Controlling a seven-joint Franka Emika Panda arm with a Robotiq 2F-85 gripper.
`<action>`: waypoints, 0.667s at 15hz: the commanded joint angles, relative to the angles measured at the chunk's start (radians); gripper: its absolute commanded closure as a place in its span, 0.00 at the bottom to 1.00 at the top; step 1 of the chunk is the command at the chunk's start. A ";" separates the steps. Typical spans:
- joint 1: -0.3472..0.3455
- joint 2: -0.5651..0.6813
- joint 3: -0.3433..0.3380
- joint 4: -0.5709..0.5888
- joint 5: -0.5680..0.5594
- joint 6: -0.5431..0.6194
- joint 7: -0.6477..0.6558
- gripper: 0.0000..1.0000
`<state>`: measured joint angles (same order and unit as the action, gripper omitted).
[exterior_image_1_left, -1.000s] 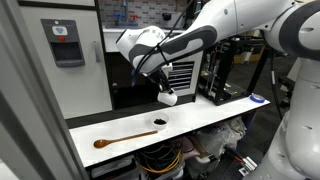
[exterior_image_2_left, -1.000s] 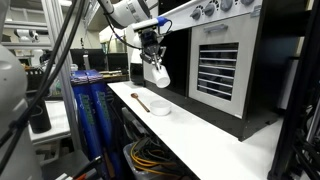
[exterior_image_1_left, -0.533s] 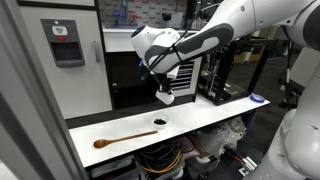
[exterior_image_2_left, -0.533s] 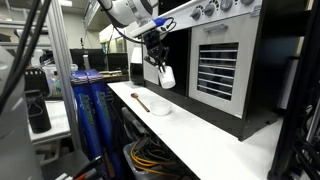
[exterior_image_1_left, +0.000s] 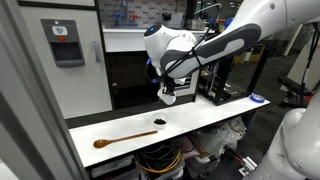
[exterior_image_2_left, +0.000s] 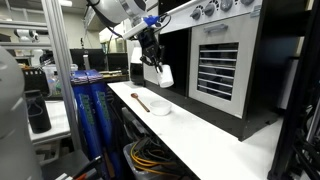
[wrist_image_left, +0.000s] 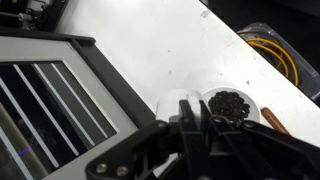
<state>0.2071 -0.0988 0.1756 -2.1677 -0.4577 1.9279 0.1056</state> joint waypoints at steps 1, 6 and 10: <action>-0.025 -0.107 -0.019 -0.129 0.049 0.103 -0.030 0.98; -0.030 -0.225 -0.076 -0.275 0.142 0.297 -0.184 0.98; -0.029 -0.306 -0.119 -0.378 0.152 0.402 -0.329 0.98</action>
<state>0.1972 -0.3248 0.0772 -2.4496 -0.3298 2.2462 -0.1127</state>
